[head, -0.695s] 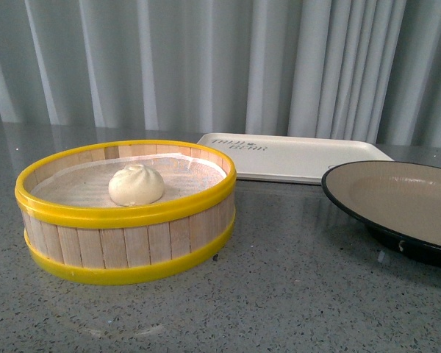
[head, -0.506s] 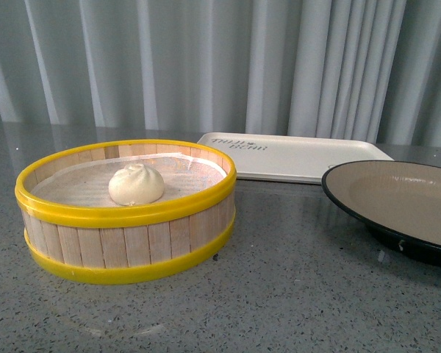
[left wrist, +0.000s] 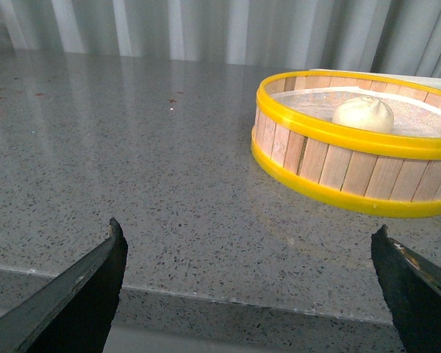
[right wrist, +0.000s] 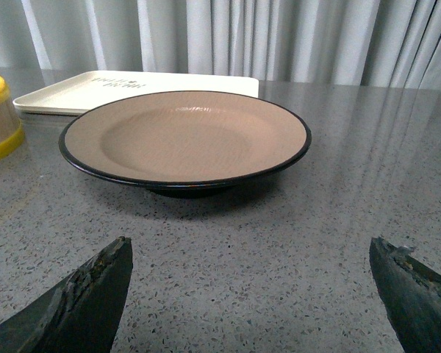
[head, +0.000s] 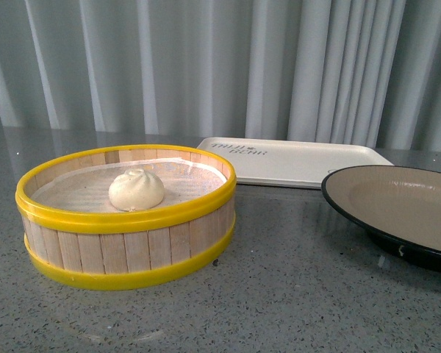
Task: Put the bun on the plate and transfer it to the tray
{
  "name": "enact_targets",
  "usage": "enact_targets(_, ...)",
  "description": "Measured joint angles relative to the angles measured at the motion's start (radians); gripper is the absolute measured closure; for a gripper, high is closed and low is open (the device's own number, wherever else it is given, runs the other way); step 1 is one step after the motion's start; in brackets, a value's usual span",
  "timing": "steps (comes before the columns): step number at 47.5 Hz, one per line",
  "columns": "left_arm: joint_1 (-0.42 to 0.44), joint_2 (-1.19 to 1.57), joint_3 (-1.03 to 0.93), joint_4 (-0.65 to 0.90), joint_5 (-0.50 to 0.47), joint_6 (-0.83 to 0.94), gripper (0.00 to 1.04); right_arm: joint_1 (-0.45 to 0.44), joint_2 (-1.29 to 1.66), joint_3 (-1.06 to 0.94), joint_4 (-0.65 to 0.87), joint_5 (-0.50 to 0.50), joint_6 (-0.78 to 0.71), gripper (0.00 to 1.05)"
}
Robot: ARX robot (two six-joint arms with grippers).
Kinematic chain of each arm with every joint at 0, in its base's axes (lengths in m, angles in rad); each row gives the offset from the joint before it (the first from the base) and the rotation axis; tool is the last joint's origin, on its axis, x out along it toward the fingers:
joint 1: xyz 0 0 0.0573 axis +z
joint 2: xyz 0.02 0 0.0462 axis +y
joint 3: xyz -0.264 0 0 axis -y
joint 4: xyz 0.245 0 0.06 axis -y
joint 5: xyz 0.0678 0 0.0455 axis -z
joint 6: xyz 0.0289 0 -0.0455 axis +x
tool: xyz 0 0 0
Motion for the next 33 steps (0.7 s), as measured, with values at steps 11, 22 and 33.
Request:
enact_targets(11,0.000,0.000,0.000,0.000,0.000,0.000,0.07,0.000,0.000,0.000,0.000,0.000,0.000,0.08)
enact_targets(22,-0.004,0.002,0.001,-0.001,-0.016,-0.007,0.07,0.000,0.000,0.000,0.000,0.000,0.000,0.08)
enact_targets(33,0.048,0.444,0.064,0.444,-0.200,-0.326,0.07,0.000,-0.001,0.000,0.000,0.000,0.000,0.08)
